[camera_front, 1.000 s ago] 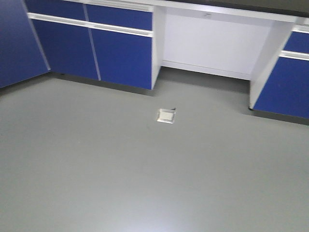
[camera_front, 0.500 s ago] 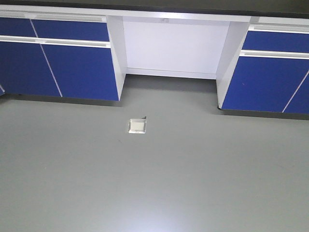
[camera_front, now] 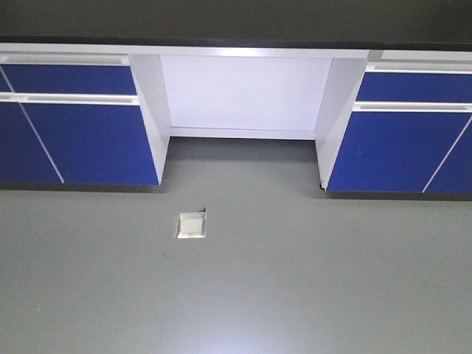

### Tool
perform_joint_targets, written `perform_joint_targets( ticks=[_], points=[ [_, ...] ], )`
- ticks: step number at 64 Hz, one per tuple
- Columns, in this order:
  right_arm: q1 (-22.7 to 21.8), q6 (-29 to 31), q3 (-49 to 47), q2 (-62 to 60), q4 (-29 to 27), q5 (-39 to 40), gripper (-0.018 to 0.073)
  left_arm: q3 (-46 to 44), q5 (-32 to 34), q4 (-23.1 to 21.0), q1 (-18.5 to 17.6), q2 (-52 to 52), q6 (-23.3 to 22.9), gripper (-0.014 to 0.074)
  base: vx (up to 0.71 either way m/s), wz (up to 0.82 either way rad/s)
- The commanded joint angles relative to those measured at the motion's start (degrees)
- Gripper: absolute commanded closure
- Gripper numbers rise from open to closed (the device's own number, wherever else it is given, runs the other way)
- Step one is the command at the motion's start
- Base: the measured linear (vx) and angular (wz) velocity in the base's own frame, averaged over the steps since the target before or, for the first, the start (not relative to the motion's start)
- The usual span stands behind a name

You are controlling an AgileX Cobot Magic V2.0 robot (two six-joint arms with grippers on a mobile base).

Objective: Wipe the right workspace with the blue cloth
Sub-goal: 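Drive the base to the other bench holding the cloth in the right gripper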

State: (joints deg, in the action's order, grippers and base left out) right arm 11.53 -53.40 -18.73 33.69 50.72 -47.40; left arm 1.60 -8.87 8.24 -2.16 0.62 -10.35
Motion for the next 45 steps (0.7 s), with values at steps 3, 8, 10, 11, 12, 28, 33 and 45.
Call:
perform_joint_targets(
  ticks=[3,8,10,11,12,28,33,45],
  points=[
    [0.1,0.3,-1.7,0.0,3.0,1.3,0.0567,1.7,4.8,0.1,-0.3,0.9,-0.5,0.0602,0.37,-0.09],
    [0.1,0.3,-1.7,0.0,3.0,1.3,0.0567,1.7,4.8,0.1,-0.3,0.9,-0.5,0.0602,0.38,-0.07],
    [0.1,0.3,-1.7,0.0,3.0,1.3,0.0567,1.7,4.8,0.1,-0.3,0.9,-0.5,0.0602,0.39,-0.06],
    [0.1,0.3,-1.7,0.0,3.0,1.3,0.0567,1.7,4.8,0.1,-0.3,0.9,-0.5,0.0602,0.39,-0.06],
    [0.1,0.3,-1.7,0.0,3.0,1.3,0.0567,1.7,4.8,0.1,-0.3,0.9,-0.5,0.0602,0.39,-0.05],
    [0.1,0.3,-1.7,0.0,3.0,1.3,0.0567,1.7,4.8,0.1,-0.3,0.9,-0.5,0.0602,0.39,-0.04],
    [0.1,0.3,-1.7,0.0,3.0,1.3,0.0567,1.7,4.8,0.1,-0.3,0.9,-0.5,0.0602,0.40,-0.03],
    [0.1,0.3,-1.7,0.0,3.0,1.4,0.0567,1.7,4.8,0.1,-0.3,0.9,-0.5,0.0602,0.40,-0.01]
  ],
)
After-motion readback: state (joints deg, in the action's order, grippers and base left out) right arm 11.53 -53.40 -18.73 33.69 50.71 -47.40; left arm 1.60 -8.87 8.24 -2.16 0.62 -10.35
